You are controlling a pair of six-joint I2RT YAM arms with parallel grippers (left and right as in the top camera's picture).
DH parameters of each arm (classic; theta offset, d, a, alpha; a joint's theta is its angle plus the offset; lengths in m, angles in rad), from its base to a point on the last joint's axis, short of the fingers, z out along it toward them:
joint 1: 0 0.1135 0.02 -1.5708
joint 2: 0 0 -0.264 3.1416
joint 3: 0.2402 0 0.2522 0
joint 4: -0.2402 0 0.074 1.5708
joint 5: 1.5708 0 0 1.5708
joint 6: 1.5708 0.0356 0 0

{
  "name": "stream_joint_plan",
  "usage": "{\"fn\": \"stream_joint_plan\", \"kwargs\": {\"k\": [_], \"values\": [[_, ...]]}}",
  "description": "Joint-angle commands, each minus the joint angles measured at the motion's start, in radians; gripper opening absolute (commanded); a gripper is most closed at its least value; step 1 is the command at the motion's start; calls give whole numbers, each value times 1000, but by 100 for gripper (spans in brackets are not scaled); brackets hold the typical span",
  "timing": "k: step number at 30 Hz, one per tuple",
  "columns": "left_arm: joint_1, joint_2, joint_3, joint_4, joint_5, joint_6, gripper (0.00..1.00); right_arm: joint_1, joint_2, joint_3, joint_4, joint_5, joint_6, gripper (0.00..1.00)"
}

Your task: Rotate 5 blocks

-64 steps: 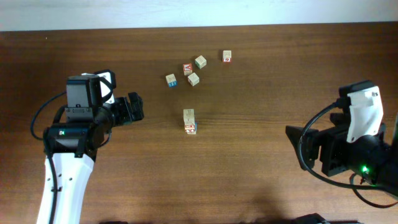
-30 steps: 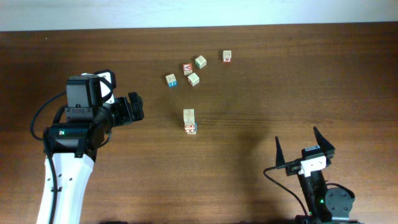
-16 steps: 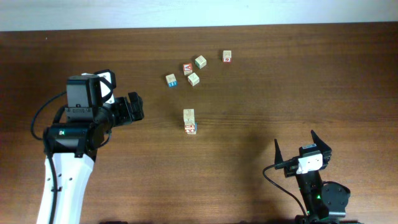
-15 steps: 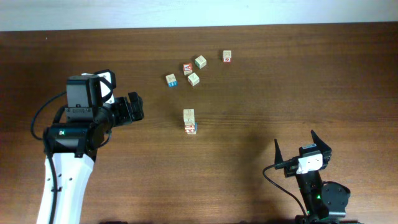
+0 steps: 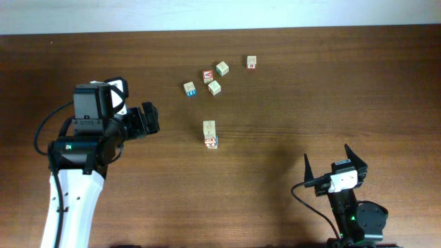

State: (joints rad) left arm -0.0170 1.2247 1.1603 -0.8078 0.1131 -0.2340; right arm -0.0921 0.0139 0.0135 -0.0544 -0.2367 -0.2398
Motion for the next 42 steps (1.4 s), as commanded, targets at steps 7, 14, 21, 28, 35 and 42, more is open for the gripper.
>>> {"fn": "stream_joint_plan", "kwargs": {"k": [7,14,21,28,35,42], "values": [[4,-148,-136,9,-184,27,99,-5,-8,-8,-2,12,5,98],[4,-597,-622,461,-195,50,99,-5,-8,-8,-2,12,5,99],[4,-876,-913,721,-164,175,99,-5,-8,-8,-2,12,5,98],[4,-1086,-1110,888,-143,352,99,-5,-8,-8,-2,12,5,98],[4,-1159,-1152,858,-144,485,99,-5,-8,-8,-2,12,5,98],[4,-1220,-1152,727,-162,498,99,-5,-8,-8,-2,12,5,98]]}}
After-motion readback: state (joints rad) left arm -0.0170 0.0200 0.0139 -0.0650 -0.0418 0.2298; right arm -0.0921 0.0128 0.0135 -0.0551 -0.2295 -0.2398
